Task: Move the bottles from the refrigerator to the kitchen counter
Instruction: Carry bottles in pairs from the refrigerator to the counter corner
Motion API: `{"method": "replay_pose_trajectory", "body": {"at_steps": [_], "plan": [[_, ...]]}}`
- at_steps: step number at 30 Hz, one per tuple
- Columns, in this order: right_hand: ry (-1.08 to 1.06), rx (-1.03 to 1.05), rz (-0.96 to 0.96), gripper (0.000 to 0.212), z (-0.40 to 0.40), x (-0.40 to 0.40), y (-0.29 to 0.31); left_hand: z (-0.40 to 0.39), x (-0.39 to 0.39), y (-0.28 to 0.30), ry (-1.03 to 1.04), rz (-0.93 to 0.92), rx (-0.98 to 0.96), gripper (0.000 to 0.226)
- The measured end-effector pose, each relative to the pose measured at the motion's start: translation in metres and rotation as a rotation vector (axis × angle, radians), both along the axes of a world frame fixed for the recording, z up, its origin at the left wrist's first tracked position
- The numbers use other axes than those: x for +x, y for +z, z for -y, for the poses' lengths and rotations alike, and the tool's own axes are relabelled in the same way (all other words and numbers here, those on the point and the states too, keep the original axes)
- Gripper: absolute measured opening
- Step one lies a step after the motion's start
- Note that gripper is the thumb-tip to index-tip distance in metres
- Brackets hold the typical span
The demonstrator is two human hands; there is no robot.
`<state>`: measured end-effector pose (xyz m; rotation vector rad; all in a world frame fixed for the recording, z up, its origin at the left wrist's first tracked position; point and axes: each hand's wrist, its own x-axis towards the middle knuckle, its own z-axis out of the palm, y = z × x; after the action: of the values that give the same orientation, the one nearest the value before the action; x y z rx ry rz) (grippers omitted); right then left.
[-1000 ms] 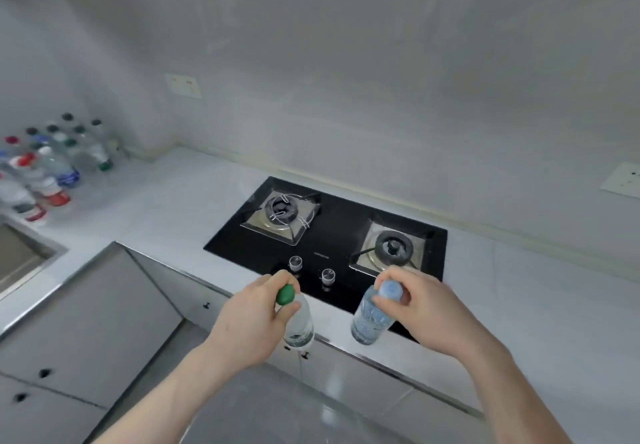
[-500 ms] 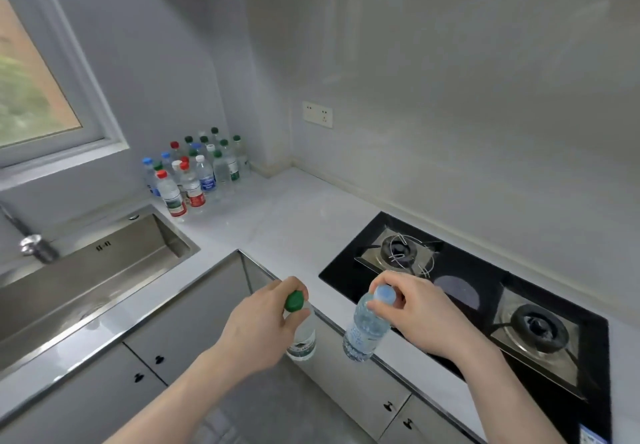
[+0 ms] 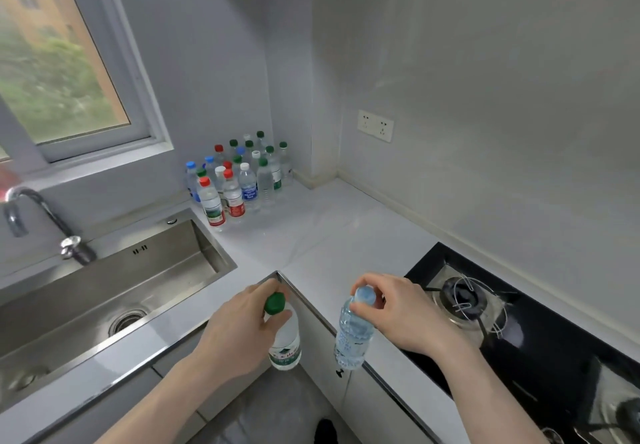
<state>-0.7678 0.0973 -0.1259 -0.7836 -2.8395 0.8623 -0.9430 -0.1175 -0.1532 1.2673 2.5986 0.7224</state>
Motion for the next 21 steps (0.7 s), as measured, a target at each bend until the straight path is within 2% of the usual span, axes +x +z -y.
{"method": "replay_pose_trajectory", "body": {"at_steps": [11,21], "plan": [[0.083,-0.049,-0.008,0.024,-0.102,-0.14,-0.004,-0.096,-0.123,0.007,0.08,-0.048,-0.053,0.015],[0.088,-0.047,-0.002,0.02,-0.174,-0.23,-0.012,-0.163,-0.21,0.004,0.102,-0.042,-0.076,0.015]]}}
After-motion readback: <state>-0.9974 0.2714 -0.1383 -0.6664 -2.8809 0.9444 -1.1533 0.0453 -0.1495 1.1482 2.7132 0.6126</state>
